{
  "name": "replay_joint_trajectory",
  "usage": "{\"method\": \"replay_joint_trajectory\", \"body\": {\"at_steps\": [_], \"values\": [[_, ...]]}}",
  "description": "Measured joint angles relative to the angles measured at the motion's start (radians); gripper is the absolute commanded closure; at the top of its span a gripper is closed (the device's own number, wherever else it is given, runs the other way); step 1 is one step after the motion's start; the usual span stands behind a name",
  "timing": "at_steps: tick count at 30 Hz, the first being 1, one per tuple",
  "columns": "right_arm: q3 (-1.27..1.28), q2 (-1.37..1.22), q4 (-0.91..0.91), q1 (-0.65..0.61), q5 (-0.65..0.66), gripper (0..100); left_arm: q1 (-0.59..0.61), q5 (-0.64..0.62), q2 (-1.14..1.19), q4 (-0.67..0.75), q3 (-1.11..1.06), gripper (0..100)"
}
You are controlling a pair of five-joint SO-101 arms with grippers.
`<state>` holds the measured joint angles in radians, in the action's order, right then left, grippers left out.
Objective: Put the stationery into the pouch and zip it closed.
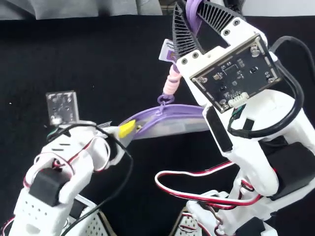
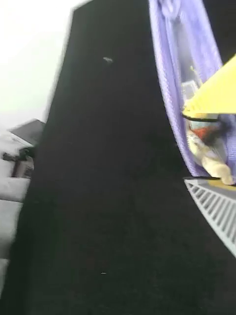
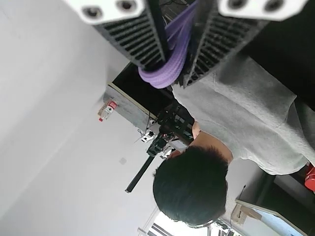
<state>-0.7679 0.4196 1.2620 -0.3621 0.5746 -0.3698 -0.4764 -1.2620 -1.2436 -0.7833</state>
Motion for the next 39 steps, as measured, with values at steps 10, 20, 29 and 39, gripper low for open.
{"method": "replay_joint_trajectory", "body": {"at_steps": [10,20,29,39], "values": [[0.0,0.0,0.0,0.0,0.0,98.7,0.0,-0.003,0.109,0.009,0.0,79],[0.0,0.0,0.0,0.0,0.0,98.7,-0.075,0.049,0.295,-0.04,0.049,79],[0.002,-0.002,0.0,0.0,0.0,98.7,-0.184,0.175,0.437,-0.12,0.141,84],[0.009,-0.002,0.006,0.0,-0.002,98.7,-0.21,0.331,0.609,-0.155,0.241,97]]}}
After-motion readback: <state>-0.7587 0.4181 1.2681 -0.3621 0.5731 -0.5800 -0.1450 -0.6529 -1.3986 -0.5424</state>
